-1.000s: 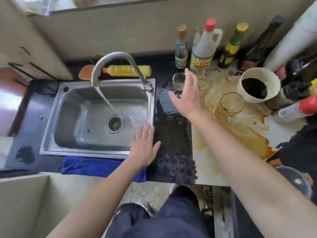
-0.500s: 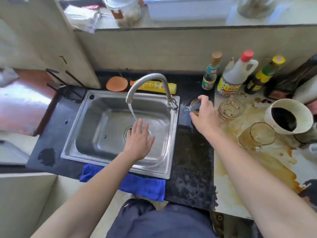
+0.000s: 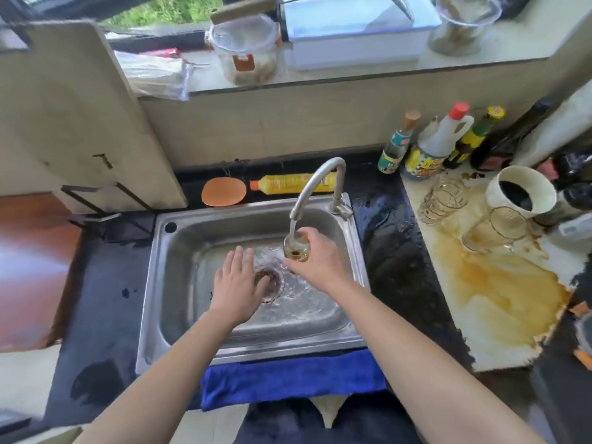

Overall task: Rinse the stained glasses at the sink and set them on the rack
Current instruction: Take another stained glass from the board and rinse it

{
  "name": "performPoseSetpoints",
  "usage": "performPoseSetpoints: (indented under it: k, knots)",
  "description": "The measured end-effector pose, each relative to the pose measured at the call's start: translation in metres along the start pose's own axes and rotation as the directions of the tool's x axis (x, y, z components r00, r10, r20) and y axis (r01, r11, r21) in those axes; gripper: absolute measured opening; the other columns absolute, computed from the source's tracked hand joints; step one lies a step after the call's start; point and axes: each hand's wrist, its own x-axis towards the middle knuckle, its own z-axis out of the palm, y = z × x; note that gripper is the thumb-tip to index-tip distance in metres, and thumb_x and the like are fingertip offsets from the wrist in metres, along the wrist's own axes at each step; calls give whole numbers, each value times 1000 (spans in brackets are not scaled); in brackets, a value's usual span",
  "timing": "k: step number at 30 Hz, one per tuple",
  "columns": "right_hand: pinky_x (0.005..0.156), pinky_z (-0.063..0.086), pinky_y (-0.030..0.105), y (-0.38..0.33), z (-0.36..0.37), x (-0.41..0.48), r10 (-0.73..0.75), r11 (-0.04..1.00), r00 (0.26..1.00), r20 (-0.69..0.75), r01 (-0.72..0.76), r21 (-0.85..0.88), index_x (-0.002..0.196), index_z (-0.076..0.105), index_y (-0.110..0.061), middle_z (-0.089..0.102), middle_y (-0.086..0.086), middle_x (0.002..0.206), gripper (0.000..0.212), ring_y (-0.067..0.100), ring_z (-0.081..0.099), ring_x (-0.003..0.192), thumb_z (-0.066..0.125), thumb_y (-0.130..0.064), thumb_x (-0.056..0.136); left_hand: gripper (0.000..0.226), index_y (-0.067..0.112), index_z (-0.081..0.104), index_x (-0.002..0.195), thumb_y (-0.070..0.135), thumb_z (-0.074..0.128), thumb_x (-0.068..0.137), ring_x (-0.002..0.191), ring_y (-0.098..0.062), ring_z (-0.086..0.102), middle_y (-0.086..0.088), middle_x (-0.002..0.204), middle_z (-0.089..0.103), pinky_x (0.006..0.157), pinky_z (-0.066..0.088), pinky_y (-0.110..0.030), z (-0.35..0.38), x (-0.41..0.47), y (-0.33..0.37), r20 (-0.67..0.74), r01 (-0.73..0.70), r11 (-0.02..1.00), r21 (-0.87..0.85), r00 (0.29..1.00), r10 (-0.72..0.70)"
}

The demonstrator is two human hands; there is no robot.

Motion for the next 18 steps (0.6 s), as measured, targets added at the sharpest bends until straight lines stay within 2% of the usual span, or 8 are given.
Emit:
performPoseSetpoints:
  k: [6, 10, 15, 18]
  knots:
    - [100, 44, 35, -15, 24, 7, -24, 1000, 999, -49, 24, 0, 142, 48, -24, 59, -4, 141, 73, 20, 53, 128, 77, -53, 82, 78, 12, 8, 161, 52, 40, 102, 156, -28, 1, -9, 169, 5, 124, 14, -47, 14, 7, -31, 14, 2, 990, -141, 1000, 0]
    - [92, 47, 30, -8, 24, 6, 14, 999, 997, -76, -11, 41, 134, 51, -26, 63, -7, 127, 68, 15, 58, 115, 80, -54, 79, 75, 13, 13, 160, 46, 47, 102, 155, -28, 7, -10, 168, 13, 124, 16, -48, 27, 17, -25, 31, -22, 968, -251, 999, 31]
    - [82, 43, 22, 2, 20, 3, 110, 981, 990, -91, -93, 172, 129, 51, -27, 64, -12, 115, 70, 10, 61, 104, 83, -56, 74, 67, 16, 27, 157, 46, 49, 101, 152, -30, 16, -12, 164, 24, 122, 19, -47, 32, 32, -4, -3, -100, 926, -364, 994, 106]
    - [73, 39, 10, 7, 18, 2, 133, 967, 987, -92, -109, 232, 126, 53, -27, 61, -16, 109, 67, 5, 57, 98, 84, -55, 74, 62, 17, 43, 149, 54, 47, 99, 145, -29, 31, -10, 154, 41, 119, 28, -46, 34, 40, 4, -13, -138, 903, -407, 989, 145]
